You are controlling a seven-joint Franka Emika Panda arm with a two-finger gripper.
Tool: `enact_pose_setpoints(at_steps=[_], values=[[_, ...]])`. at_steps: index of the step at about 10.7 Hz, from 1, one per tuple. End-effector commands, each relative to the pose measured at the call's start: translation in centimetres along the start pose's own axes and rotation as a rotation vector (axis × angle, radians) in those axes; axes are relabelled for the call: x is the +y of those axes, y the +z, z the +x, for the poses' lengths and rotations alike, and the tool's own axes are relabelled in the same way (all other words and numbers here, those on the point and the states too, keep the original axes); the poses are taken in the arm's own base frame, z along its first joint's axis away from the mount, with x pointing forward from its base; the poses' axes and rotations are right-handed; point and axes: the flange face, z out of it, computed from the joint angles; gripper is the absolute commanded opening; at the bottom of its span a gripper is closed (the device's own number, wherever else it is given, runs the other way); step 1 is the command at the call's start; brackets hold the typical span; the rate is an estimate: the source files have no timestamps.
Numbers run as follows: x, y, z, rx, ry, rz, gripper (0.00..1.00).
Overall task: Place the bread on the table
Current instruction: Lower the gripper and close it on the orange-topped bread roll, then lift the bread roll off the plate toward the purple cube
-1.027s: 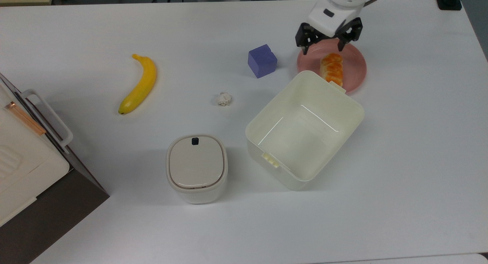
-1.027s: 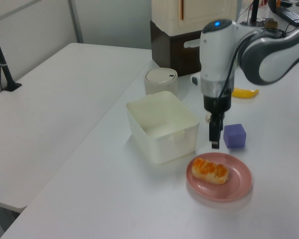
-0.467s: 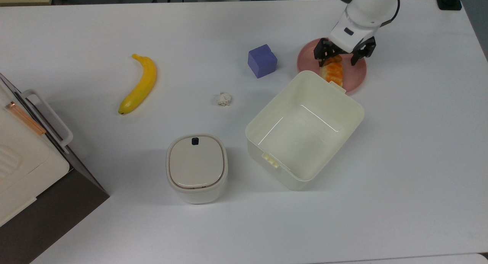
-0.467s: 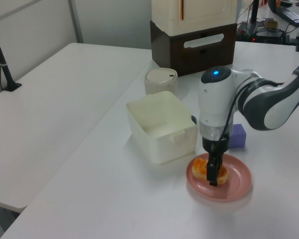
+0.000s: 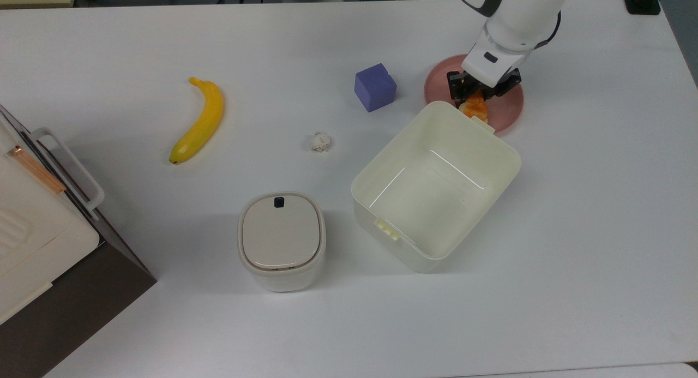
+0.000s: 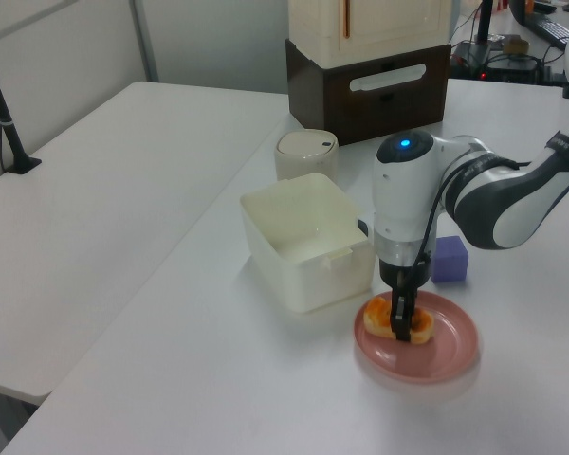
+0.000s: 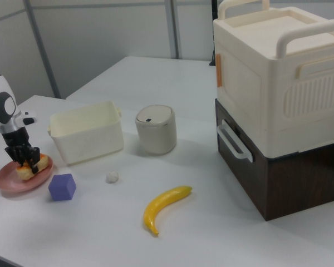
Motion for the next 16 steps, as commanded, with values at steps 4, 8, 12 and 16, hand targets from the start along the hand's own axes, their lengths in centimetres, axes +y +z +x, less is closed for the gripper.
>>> enact_pose_setpoints(at_steps=[4, 8, 12, 16], values=[[6.7, -8.3, -1.3, -0.098, -0.143, -0.07, 0.42], [20.9, -10.2, 1.5, -0.111, -0.102, -0.054, 0.48], [26.6, -7.1, 3.3, -0.111, -0.027, -0.055, 1.0], [27.6, -8.1, 3.9, -0.09, 0.026, -0.054, 1.0]])
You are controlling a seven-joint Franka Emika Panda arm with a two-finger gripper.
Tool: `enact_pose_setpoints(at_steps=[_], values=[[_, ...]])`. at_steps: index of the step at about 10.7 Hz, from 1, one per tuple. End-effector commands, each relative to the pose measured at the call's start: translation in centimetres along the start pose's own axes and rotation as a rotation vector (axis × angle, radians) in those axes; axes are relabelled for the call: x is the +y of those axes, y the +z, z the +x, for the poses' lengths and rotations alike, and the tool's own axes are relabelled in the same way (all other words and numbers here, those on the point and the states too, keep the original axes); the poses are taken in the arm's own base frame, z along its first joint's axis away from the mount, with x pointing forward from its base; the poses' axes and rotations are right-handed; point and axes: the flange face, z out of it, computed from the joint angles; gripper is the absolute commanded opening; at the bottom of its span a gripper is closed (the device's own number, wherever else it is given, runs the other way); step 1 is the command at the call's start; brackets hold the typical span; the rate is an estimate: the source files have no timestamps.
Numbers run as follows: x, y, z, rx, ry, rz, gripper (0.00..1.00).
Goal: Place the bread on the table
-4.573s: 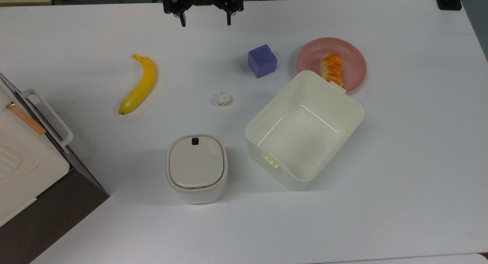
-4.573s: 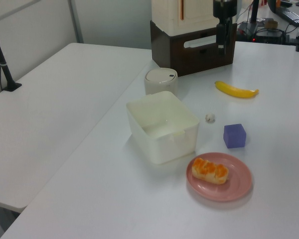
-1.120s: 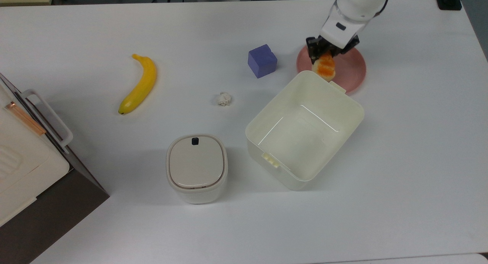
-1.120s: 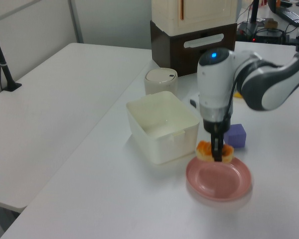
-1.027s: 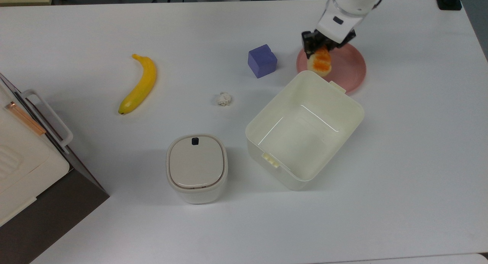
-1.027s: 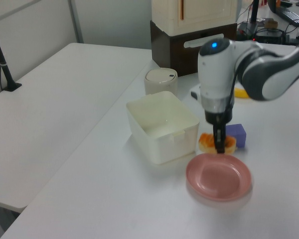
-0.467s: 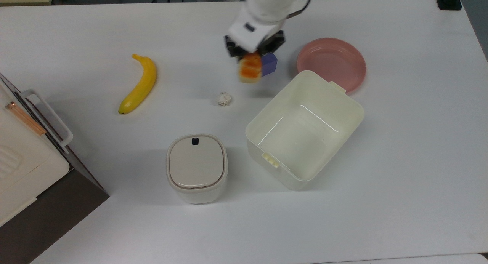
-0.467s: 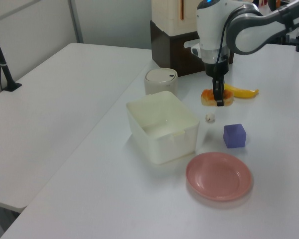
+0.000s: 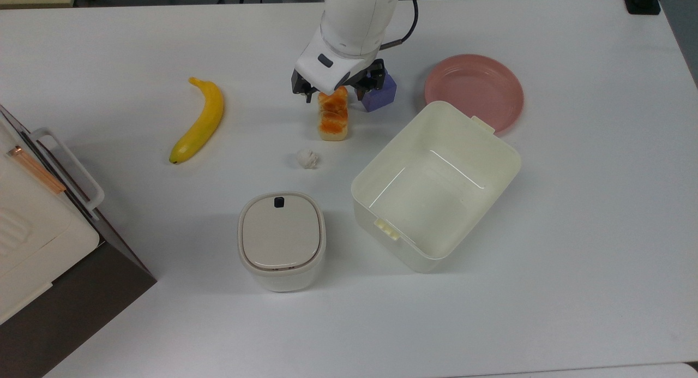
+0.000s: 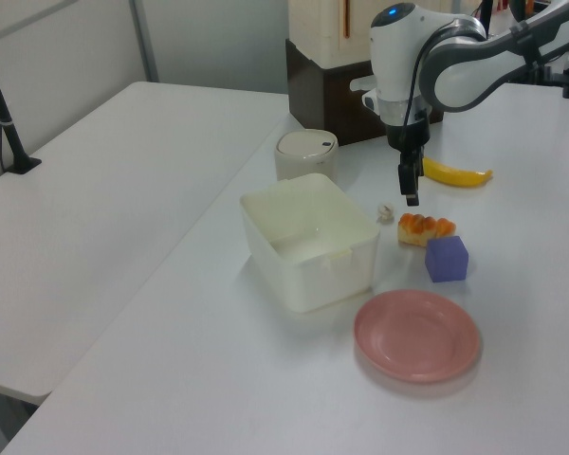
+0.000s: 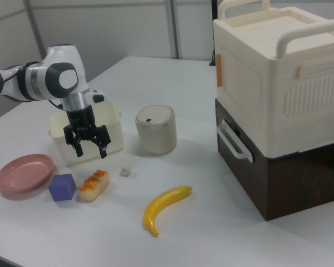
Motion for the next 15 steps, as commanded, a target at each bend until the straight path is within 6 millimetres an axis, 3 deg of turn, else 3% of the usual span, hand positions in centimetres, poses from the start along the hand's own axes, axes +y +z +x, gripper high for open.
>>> enact_pose_setpoints(at_steps=[1, 4, 5, 7, 15], values=[[1.0, -2.2, -0.1, 0.03, 0.041, 0.001, 1.0], [6.3, -7.2, -1.8, 0.071, 0.118, 0.018, 1.0], [9.1, -8.4, -2.3, 0.088, 0.167, 0.034, 1.0], [11.7, -10.6, -2.7, 0.13, 0.213, 0.089, 1.0], [12.4, -11.8, -3.1, 0.138, 0.237, 0.092, 1.0]])
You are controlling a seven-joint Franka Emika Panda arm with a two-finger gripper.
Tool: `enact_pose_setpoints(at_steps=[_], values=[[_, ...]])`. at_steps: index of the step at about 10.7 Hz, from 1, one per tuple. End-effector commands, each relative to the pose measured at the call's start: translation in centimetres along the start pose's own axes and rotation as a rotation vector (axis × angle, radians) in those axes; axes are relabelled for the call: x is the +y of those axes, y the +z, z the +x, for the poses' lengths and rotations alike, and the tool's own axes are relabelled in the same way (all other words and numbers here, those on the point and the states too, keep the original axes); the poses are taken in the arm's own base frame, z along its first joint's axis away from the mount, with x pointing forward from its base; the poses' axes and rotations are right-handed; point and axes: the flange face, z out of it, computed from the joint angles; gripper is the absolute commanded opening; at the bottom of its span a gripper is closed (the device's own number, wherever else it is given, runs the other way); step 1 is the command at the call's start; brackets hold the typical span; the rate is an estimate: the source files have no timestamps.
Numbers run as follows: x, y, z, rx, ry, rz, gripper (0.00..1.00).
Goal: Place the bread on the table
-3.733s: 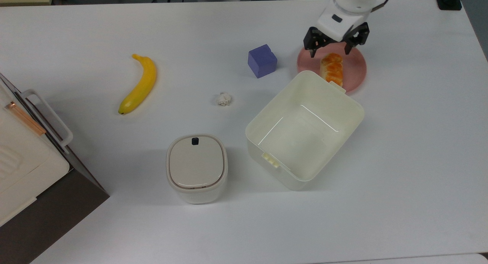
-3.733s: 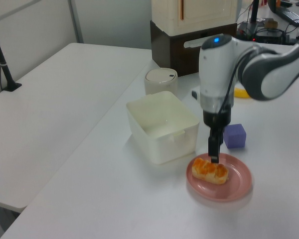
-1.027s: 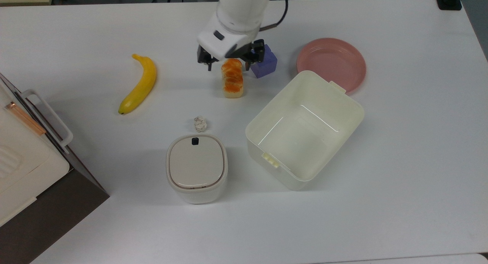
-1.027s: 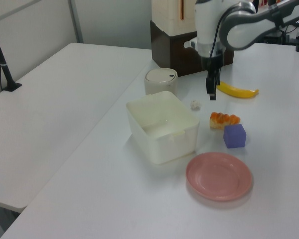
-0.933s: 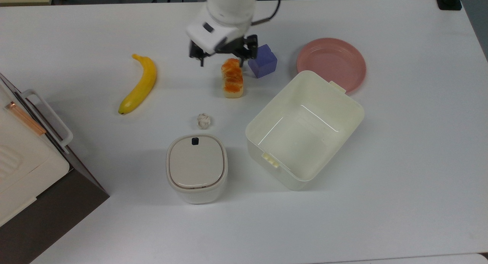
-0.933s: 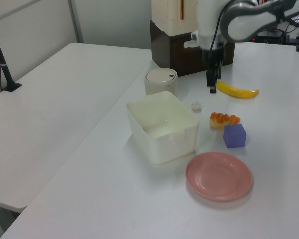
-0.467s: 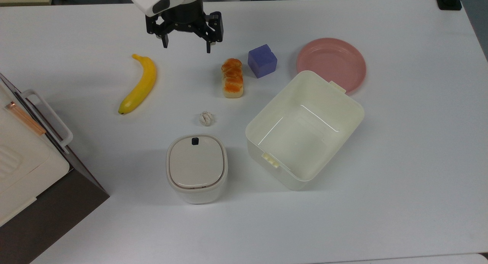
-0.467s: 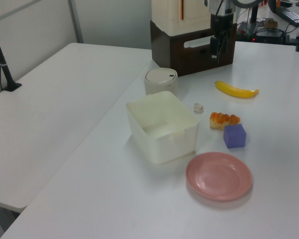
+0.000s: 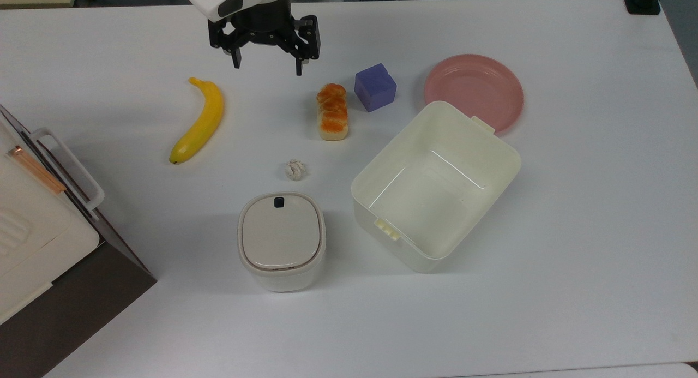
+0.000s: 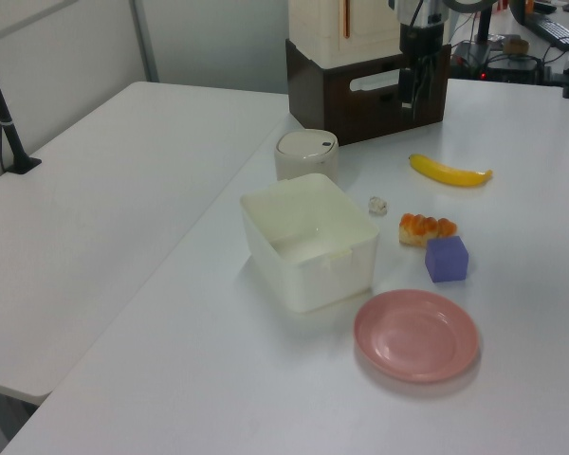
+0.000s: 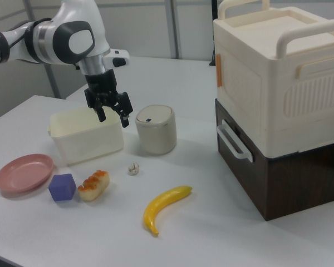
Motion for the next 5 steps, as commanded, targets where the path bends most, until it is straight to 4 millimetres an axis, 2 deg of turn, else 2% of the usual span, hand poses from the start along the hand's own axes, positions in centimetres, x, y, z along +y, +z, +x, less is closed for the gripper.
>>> enact_pose_setpoints(at_steps=[1, 5], values=[[0.07, -0.83, -0.56, -0.018, 0.016, 0.012, 1.0], [-0.21, -0.69, -0.5, -0.019, 0.007, 0.013, 1.0]])
